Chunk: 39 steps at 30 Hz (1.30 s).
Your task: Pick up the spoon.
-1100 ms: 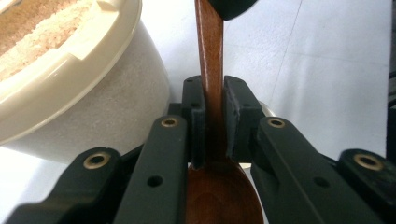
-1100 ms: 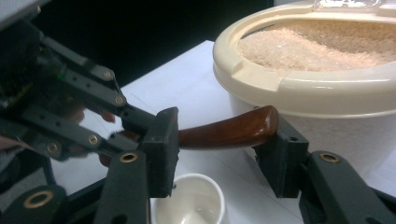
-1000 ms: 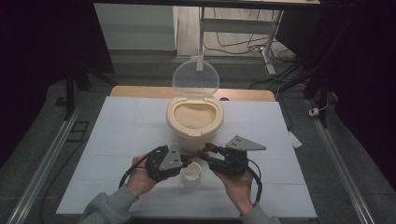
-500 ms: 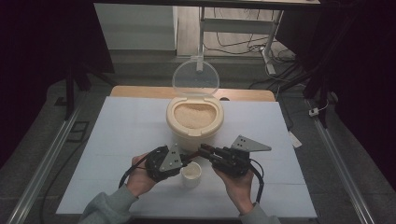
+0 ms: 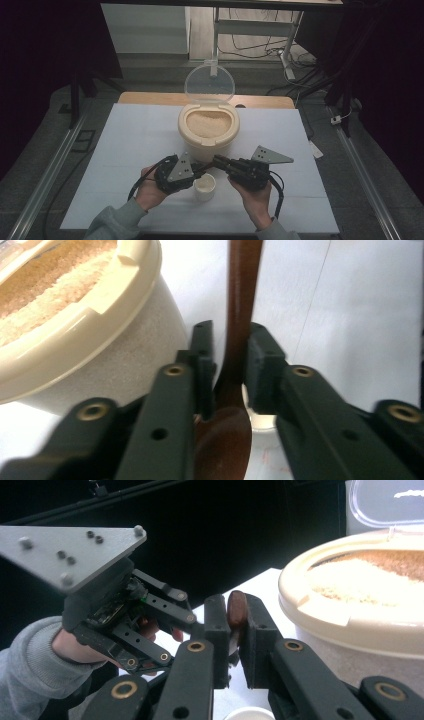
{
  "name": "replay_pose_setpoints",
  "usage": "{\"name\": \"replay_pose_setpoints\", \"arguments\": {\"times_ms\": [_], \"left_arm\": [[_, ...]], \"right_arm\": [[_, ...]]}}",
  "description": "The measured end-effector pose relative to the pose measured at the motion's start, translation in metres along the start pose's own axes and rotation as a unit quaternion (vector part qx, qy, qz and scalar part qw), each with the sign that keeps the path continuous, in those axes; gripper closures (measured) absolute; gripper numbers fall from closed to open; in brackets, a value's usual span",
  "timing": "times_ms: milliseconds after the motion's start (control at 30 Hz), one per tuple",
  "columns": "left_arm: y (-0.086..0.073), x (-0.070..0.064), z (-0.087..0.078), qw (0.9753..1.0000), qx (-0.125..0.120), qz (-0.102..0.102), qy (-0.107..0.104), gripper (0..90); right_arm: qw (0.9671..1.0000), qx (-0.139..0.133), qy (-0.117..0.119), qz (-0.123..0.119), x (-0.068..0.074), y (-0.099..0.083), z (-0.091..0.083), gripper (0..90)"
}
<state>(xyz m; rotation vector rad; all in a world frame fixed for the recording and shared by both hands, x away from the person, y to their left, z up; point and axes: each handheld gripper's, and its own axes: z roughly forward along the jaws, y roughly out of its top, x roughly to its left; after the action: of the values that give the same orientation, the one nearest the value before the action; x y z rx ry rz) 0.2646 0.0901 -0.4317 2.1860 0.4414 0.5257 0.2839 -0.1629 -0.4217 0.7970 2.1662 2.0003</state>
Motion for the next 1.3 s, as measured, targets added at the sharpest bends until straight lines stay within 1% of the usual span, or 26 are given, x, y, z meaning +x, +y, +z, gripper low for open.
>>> {"name": "replay_pose_setpoints", "arguments": {"times_ms": [33,67,100,133,167,200,233,267,300,367,400,467,500,533,600,700,733,800,833,933,967,1000,1033,1067,1200,1300], "left_arm": [[0.0,0.0,0.0,1.0,0.0,0.0,0.0,64.2],[-0.001,0.001,-0.002,1.0,-0.005,-0.008,0.001,59.9],[-0.004,0.003,-0.005,0.9995,-0.015,-0.027,0.002,55.4],[-0.005,0.004,-0.007,0.9991,-0.018,-0.038,0.005,49.5],[-0.008,0.005,-0.009,0.9987,-0.02,-0.048,0.005,44.0],[-0.008,0.005,-0.009,0.9987,-0.02,-0.048,0.005,40.1],[-0.013,0.006,-0.013,0.9975,-0.023,-0.066,0.007,36.2],[-0.017,0.007,-0.014,0.9968,-0.023,-0.076,0.007,33.2],[-0.017,0.007,-0.014,0.9968,-0.023,-0.076,0.007,30.9],[-0.027,0.009,-0.02,0.9951,-0.02,-0.096,0.008,28.8],[-0.027,0.009,-0.02,0.9951,-0.02,-0.096,0.008,27.7],[-0.039,0.012,-0.026,0.9935,-0.017,-0.112,0.014,26.0],[-0.039,0.012,-0.026,0.9935,-0.017,-0.112,0.014,25.2],[-0.047,0.014,-0.03,0.9923,-0.017,-0.122,0.015,24.6],[-0.051,0.015,-0.032,0.9917,-0.017,-0.127,0.016,23.9],[-0.068,0.018,-0.041,0.9898,-0.009,-0.14,0.024,22.6],[-0.068,0.018,-0.041,0.9898,-0.009,-0.14,0.024,22.0],[-0.082,0.019,-0.046,0.9875,-0.006,-0.155,0.03,21.1],[-0.082,0.019,-0.046,0.9875,-0.006,-0.155,0.03,20.6],[-0.097,0.02,-0.05,0.9847,0.002,-0.17,0.037,19.4],[-0.107,0.021,-0.054,0.983,0.006,-0.179,0.041,19.3],[-0.107,0.021,-0.054,0.983,0.006,-0.179,0.041,19.1],[-0.116,0.022,-0.056,0.9812,0.009,-0.187,0.047,18.6],[-0.116,0.022,-0.056,0.9812,0.009,-0.187,0.047,18.5],[-0.129,0.023,-0.061,0.9786,0.015,-0.198,0.053,17.1],[-0.132,0.023,-0.063,0.9779,0.015,-0.201,0.054,15.7]], "right_arm": [[1.0,-0.003,-0.002,-0.003,0.0,0.001,-0.001,83.8],[1.0,-0.006,-0.003,-0.004,-0.001,0.001,-0.002,83.8],[0.9999,-0.01,-0.002,-0.002,-0.001,0.002,-0.003,83.8],[0.9999,-0.014,0.0,0.001,-0.002,0.002,-0.005,83.8],[0.9998,-0.018,0.002,0.006,-0.004,0.002,-0.006,83.8],[0.9998,-0.018,0.002,0.006,-0.004,0.002,-0.006,83.8],[0.9997,-0.025,0.001,0.008,-0.006,0.004,-0.009,83.8],[0.9996,-0.028,-0.001,0.007,-0.007,0.005,-0.011,83.8],[0.9995,-0.031,-0.003,0.008,-0.008,0.005,-0.013,83.8],[0.9992,-0.038,-0.005,0.008,-0.009,0.007,-0.016,83.8],[0.9992,-0.039,-0.006,0.006,-0.01,0.008,-0.018,83.8],[0.999,-0.044,-0.009,0.004,-0.01,0.011,-0.021,83.8],[0.999,-0.044,-0.011,0.001,-0.01,0.012,-0.022,83.8],[0.9989,-0.046,-0.011,-0.001,-0.01,0.013,-0.024,83.8],[0.9987,-0.049,-0.012,-0.003,-0.01,0.015,-0.026,83.8],[0.9984,-0.053,-0.014,-0.01,-0.009,0.018,-0.03,83.8],[0.9983,-0.054,-0.016,-0.013,-0.009,0.019,-0.031,83.8],[0.9981,-0.057,-0.015,-0.015,-0.009,0.021,-0.034,83.7],[0.998,-0.059,-0.015,-0.016,-0.009,0.022,-0.035,83.8],[0.9977,-0.059,-0.02,-0.025,-0.009,0.024,-0.038,83.8],[0.9976,-0.06,-0.02,-0.027,-0.009,0.025,-0.039,83.7],[0.9975,-0.061,-0.021,-0.029,-0.009,0.026,-0.04,83.7],[0.9974,-0.062,-0.021,-0.029,-0.009,0.027,-0.041,83.8],[0.9974,-0.062,-0.021,-0.029,-0.009,0.027,-0.041,83.8],[0.9968,-0.069,-0.026,-0.032,-0.011,0.03,-0.046,83.8],[0.9962,-0.073,-0.032,-0.036,-0.012,0.032,-0.05,83.8]]}}
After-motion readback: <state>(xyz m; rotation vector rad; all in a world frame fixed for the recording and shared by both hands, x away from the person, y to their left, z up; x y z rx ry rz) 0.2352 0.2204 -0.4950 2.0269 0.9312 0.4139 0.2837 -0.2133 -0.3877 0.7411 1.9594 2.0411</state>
